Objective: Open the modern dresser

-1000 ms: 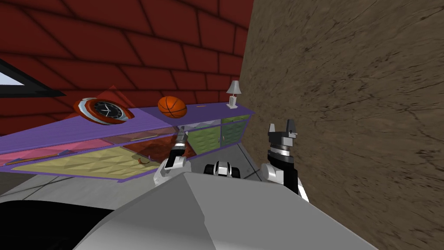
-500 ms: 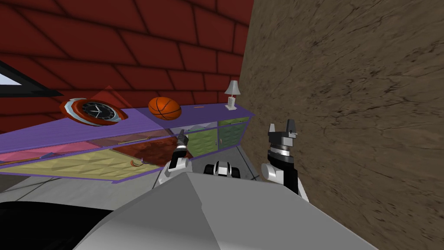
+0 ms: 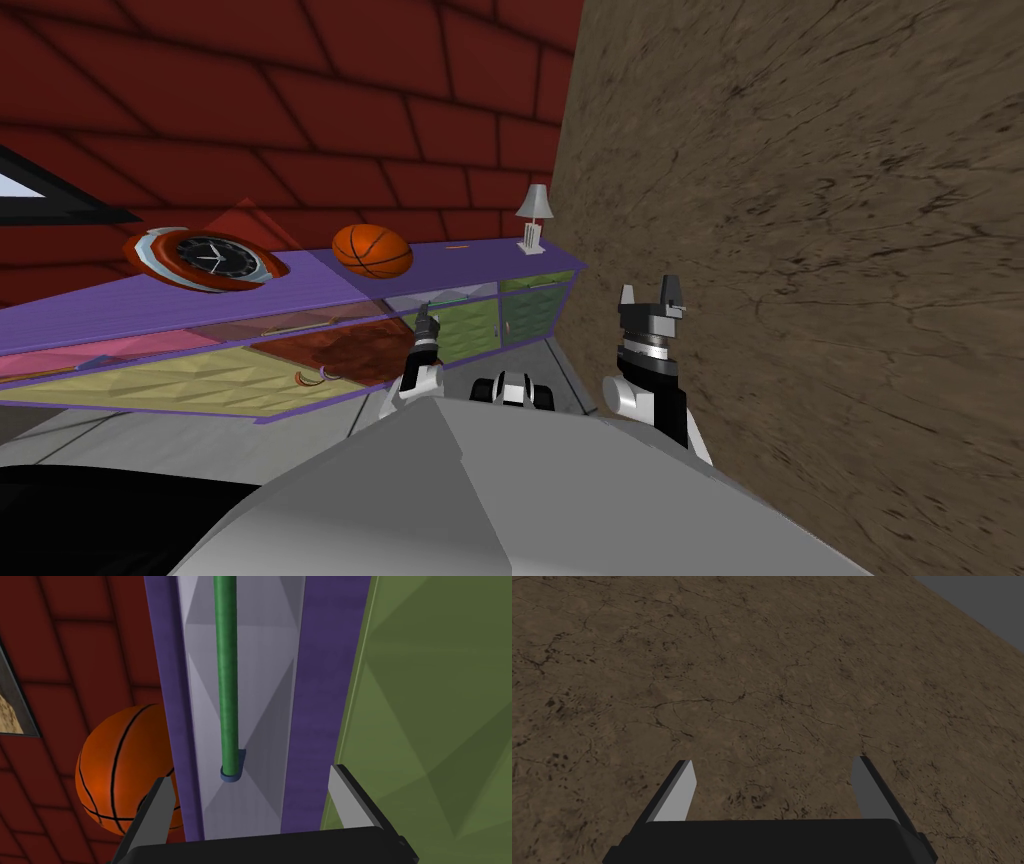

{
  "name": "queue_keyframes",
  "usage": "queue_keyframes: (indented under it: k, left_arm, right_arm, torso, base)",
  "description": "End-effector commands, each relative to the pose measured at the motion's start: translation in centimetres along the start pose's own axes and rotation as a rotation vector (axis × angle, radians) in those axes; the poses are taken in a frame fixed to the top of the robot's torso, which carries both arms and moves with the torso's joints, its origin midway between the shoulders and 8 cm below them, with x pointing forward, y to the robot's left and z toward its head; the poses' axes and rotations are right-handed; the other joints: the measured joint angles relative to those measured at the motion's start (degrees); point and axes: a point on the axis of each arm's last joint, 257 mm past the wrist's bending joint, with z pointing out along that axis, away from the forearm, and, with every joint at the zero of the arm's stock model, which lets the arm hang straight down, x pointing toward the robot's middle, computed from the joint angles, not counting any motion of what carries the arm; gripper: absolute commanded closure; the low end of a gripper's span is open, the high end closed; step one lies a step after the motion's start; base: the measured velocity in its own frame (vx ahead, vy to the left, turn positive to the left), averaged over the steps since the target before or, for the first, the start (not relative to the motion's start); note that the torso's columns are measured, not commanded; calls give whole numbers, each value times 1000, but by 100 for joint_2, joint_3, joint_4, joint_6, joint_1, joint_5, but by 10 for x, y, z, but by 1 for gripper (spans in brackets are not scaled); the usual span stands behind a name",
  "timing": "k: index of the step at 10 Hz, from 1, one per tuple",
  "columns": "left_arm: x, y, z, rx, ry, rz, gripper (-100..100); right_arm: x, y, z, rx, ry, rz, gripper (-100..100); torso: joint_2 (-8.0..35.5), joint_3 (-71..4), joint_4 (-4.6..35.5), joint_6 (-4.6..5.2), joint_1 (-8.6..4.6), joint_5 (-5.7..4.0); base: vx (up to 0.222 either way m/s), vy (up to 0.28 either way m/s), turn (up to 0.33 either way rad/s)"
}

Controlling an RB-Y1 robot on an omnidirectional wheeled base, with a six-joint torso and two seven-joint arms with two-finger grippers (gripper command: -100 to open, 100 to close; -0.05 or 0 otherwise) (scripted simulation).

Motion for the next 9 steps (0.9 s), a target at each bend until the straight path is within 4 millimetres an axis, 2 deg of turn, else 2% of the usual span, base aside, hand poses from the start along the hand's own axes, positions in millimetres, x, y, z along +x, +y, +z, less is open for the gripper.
queue_keyframes:
  k: [1,2,3,5,9]
  left_arm:
    - [-3,-10,5,1,-4,2,-100]
    - [-2,-8,3,2,-3,2,-100]
    - [0,-1,0,0,0,0,100]
    - [1,-12,3,11,3,1,100]
    - [1,-12,1,4,4,1,100]
  right_arm:
    - [0,0,0,0,0,0,0]
    - [0,0,0,0,0,0,0]
    - [0,0,0,0,0,0,0]
    - [0,0,0,0,0,0,0]
    - [0,0,0,0,0,0,0]
  torso:
    - [-16,-9,-4,0,1,0]
    - [-29,-17,-8,0,-1,1]
    - [-10,-8,-4,0,-9,-1]
    - [-13,2,-26,8,7,27]
    - [2,2,1,0,-9,-1]
  base:
    - [89,26,-23]
    - [43,13,-4]
    - [-40,-13,33]
    - [-69,-33,13]
    - [-147,-62,6]
